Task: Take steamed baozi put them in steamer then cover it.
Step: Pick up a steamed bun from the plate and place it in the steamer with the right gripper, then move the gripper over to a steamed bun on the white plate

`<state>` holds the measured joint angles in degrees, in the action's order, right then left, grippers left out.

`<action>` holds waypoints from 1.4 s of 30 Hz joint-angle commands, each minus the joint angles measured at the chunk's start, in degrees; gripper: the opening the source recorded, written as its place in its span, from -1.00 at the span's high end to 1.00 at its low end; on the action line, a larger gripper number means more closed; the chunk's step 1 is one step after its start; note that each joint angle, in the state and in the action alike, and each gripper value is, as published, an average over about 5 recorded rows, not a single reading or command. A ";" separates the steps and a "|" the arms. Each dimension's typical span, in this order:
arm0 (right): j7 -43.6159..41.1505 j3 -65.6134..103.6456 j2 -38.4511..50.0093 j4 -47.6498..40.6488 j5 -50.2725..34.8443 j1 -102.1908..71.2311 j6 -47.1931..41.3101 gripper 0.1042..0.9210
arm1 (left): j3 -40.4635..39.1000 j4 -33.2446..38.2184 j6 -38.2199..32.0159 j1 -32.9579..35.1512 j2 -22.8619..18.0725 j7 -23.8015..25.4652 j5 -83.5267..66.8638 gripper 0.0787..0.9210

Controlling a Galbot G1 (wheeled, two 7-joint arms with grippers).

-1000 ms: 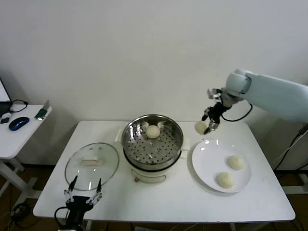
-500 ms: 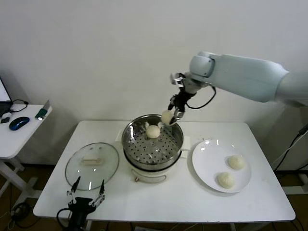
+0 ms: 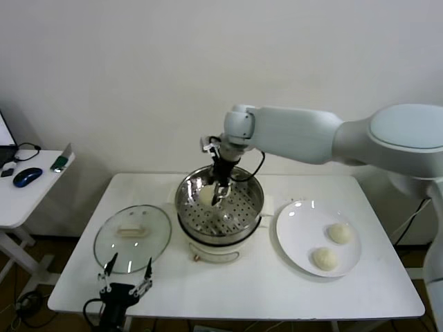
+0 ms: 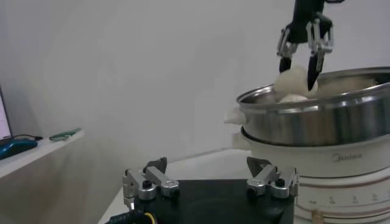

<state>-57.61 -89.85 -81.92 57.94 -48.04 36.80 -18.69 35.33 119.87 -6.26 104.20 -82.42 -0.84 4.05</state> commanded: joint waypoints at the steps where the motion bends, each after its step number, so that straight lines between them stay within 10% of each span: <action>1: 0.79 0.54 -3.34 -2.83 2.20 -5.60 -0.19 -0.34 | 0.02 -0.57 0.06 -0.20 0.28 0.06 -0.30 -0.77; 26: 0.29 2.44 -4.63 -9.53 4.61 -6.73 0.92 -0.34 | 0.19 -1.52 0.12 -0.81 0.65 0.12 -0.63 -0.77; 42: -3.25 1.26 6.36 0.24 3.04 4.87 2.31 -0.76 | 0.54 -1.00 -0.16 -0.04 0.81 0.09 -0.75 -0.77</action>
<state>-59.41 -88.07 -82.13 53.03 -44.41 35.02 -17.12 35.94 118.82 -6.33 104.03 -81.69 -0.76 3.30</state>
